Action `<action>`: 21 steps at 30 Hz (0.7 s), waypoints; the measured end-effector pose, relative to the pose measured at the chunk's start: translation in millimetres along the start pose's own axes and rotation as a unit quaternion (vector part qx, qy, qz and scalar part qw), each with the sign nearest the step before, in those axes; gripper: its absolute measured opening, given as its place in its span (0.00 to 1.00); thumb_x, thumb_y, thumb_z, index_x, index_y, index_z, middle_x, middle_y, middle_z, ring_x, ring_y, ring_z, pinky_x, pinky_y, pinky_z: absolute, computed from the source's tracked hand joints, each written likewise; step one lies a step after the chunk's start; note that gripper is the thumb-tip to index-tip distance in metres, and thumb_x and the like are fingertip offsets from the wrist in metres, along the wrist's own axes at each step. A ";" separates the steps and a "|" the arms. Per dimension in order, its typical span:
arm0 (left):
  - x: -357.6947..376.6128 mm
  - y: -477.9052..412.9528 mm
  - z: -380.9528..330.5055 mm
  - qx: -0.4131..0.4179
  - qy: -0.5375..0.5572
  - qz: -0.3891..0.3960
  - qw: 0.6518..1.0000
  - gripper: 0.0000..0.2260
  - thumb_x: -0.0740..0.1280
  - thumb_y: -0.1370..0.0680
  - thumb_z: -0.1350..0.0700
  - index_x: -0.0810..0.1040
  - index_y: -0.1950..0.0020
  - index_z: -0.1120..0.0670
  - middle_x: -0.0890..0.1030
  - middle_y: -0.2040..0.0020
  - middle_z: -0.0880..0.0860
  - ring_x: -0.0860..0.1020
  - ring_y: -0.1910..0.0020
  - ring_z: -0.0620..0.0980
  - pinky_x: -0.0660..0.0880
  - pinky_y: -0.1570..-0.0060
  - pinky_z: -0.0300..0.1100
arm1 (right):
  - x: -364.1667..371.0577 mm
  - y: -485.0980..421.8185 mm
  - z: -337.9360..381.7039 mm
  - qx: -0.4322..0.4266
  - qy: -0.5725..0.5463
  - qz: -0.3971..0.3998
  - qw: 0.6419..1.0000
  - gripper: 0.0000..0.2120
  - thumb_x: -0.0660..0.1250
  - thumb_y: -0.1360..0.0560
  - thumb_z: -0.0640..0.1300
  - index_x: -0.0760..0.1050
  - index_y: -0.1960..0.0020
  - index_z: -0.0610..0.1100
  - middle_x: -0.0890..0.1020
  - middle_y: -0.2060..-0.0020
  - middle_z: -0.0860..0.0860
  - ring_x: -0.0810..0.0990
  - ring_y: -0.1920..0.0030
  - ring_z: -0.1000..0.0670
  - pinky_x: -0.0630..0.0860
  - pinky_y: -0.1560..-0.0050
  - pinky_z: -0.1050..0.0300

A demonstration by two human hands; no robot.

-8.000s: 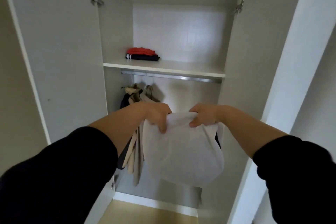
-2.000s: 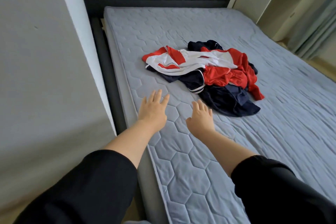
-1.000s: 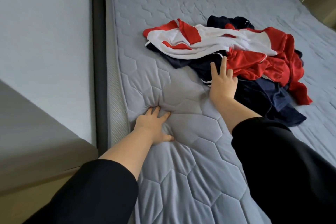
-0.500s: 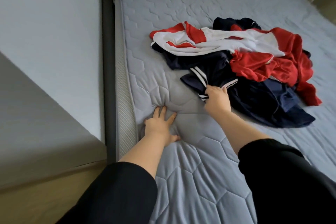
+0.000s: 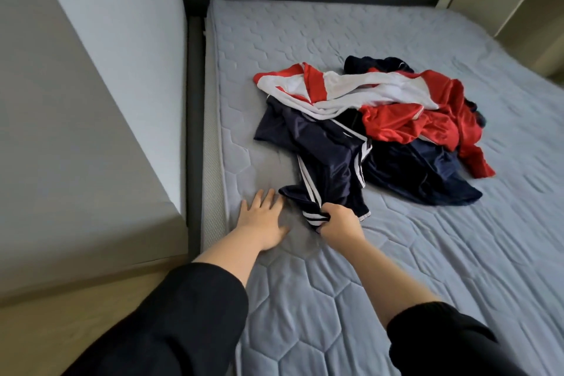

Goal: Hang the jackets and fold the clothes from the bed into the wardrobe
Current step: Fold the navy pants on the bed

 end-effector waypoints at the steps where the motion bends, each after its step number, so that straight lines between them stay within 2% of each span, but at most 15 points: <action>1: -1.3 4.8 -1.8 0.005 0.034 -0.011 0.999 0.36 0.59 0.21 0.44 0.40 0.22 0.50 0.44 0.21 0.51 0.44 0.23 0.54 0.47 0.27 0.58 | -0.3 6.4 -0.5 0.004 -0.013 0.015 1.000 0.07 0.66 0.33 0.35 0.75 0.59 0.46 0.79 0.63 0.48 0.78 0.56 0.43 0.68 0.62 0.57; 3: -8.8 15.5 -6.6 0.010 0.167 -0.037 0.985 0.38 0.63 0.22 0.52 0.39 0.22 0.47 0.51 0.22 0.49 0.55 0.25 0.55 0.59 0.30 0.53 | -5.1 19.1 -2.3 0.003 -0.046 0.050 0.998 0.09 0.72 0.34 0.36 0.75 0.64 0.48 0.78 0.68 0.52 0.77 0.61 0.48 0.70 0.64 0.60; 4: -14.6 20.3 -7.3 -0.013 0.279 -0.050 0.959 0.38 0.62 0.22 0.55 0.39 0.22 0.45 0.56 0.24 0.47 0.64 0.29 0.56 0.65 0.35 0.49 | -8.8 26.0 -2.6 -0.004 -0.058 0.068 0.996 0.11 0.74 0.35 0.36 0.74 0.67 0.49 0.76 0.72 0.55 0.76 0.65 0.52 0.70 0.67 0.62; 5: -20.8 25.3 -6.4 -0.069 0.431 -0.062 0.898 0.36 0.61 0.21 0.57 0.41 0.22 0.44 0.60 0.26 0.46 0.72 0.37 0.56 0.69 0.43 0.47 | -12.6 33.4 -2.3 -0.016 -0.061 0.087 0.994 0.12 0.75 0.36 0.37 0.74 0.68 0.49 0.75 0.74 0.56 0.74 0.68 0.56 0.69 0.70 0.66; 7: -25.8 36.6 -12.2 -0.182 0.721 -0.028 0.668 0.23 0.58 0.19 0.52 0.58 0.24 0.48 0.73 0.35 0.53 0.76 0.52 0.54 0.71 0.50 0.50 | -17.6 47.5 -0.6 -0.052 -0.047 0.117 0.991 0.09 0.76 0.36 0.37 0.76 0.66 0.46 0.74 0.73 0.55 0.71 0.68 0.57 0.68 0.69 0.67; 8: -25.9 41.2 -20.4 -0.200 0.786 0.019 0.585 0.17 0.58 0.19 0.47 0.69 0.32 0.50 0.76 0.43 0.56 0.76 0.55 0.55 0.72 0.50 0.53 | -19.5 54.7 1.3 -0.068 -0.043 0.127 0.989 0.09 0.76 0.36 0.37 0.76 0.65 0.45 0.74 0.72 0.54 0.71 0.67 0.57 0.68 0.68 0.65; 9: -28.0 45.7 -29.1 -0.189 0.799 0.060 0.568 0.14 0.58 0.20 0.43 0.74 0.42 0.50 0.77 0.48 0.57 0.77 0.54 0.56 0.73 0.49 0.55 | -21.6 62.8 3.8 -0.074 -0.049 0.140 0.986 0.10 0.76 0.36 0.37 0.76 0.66 0.46 0.74 0.72 0.54 0.70 0.67 0.57 0.68 0.68 0.64; 10: -30.8 50.8 -36.9 -0.168 0.782 0.087 0.594 0.13 0.60 0.21 0.41 0.74 0.48 0.49 0.77 0.52 0.56 0.77 0.52 0.56 0.74 0.48 0.55 | -24.1 70.2 7.0 -0.075 -0.067 0.156 0.983 0.11 0.76 0.37 0.37 0.75 0.67 0.47 0.73 0.73 0.55 0.70 0.70 0.58 0.68 0.70 0.64; 11: -32.4 55.5 -43.3 -0.145 0.750 0.099 0.637 0.10 0.63 0.21 0.43 0.74 0.49 0.49 0.78 0.53 0.55 0.77 0.52 0.56 0.75 0.48 0.54 | -27.8 77.3 10.3 -0.074 -0.092 0.175 0.977 0.12 0.76 0.37 0.37 0.75 0.69 0.48 0.72 0.76 0.57 0.69 0.74 0.60 0.68 0.72 0.64; 13: -38.4 65.1 -51.3 -0.116 0.688 0.075 0.713 0.04 0.66 0.22 0.56 0.75 0.47 0.51 0.79 0.56 0.54 0.79 0.58 0.53 0.77 0.57 0.46 | -38.1 90.0 19.4 -0.094 -0.131 0.210 0.964 0.11 0.76 0.36 0.39 0.76 0.70 0.50 0.72 0.77 0.59 0.69 0.75 0.61 0.66 0.73 0.68; 14: -39.7 67.0 -52.6 -0.111 0.675 0.061 0.727 0.06 0.65 0.24 0.63 0.76 0.50 0.54 0.79 0.58 0.55 0.78 0.62 0.52 0.76 0.62 0.42 | -43.2 95.6 23.6 -0.108 -0.147 0.223 0.958 0.09 0.76 0.36 0.40 0.77 0.68 0.50 0.73 0.75 0.59 0.69 0.73 0.61 0.66 0.70 0.68; 15: -40.4 69.7 -52.5 -0.114 0.676 0.052 0.726 0.07 0.63 0.25 0.67 0.76 0.54 0.56 0.78 0.60 0.57 0.76 0.65 0.52 0.74 0.66 0.40 | -47.8 100.1 26.2 -0.117 -0.169 0.224 0.953 0.07 0.75 0.35 0.41 0.78 0.66 0.48 0.74 0.73 0.58 0.71 0.70 0.60 0.67 0.67 0.67; 17: -40.5 76.5 -48.4 -0.132 0.686 0.049 0.714 0.09 0.61 0.26 0.68 0.73 0.63 0.58 0.74 0.65 0.58 0.73 0.68 0.52 0.71 0.69 0.39 | -57.0 103.5 25.2 -0.115 -0.208 0.166 0.957 0.07 0.75 0.33 0.40 0.78 0.64 0.47 0.76 0.71 0.57 0.72 0.68 0.60 0.69 0.64 0.66; 19: -38.7 84.8 -42.6 -0.161 0.716 0.063 0.677 0.10 0.60 0.24 0.66 0.72 0.64 0.57 0.74 0.67 0.56 0.73 0.69 0.52 0.71 0.70 0.39 | -65.7 102.8 19.2 -0.101 -0.227 0.064 0.967 0.09 0.76 0.34 0.41 0.77 0.65 0.50 0.76 0.73 0.59 0.73 0.70 0.62 0.69 0.65 0.70; 21: -36.3 96.5 -35.4 -0.191 0.742 0.065 0.639 0.12 0.58 0.24 0.64 0.72 0.68 0.58 0.73 0.73 0.55 0.74 0.74 0.50 0.70 0.74 0.36 | -68.8 101.7 11.4 -0.078 -0.268 -0.019 0.960 0.10 0.77 0.34 0.42 0.77 0.61 0.52 0.78 0.70 0.59 0.75 0.69 0.62 0.70 0.65 0.72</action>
Point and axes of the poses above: each hand's wrist, its own y-axis away from the middle knuckle, its own x-axis out of the palm, z = x × y, the point moved 5 cm from there along -y, towards the middle knuckle
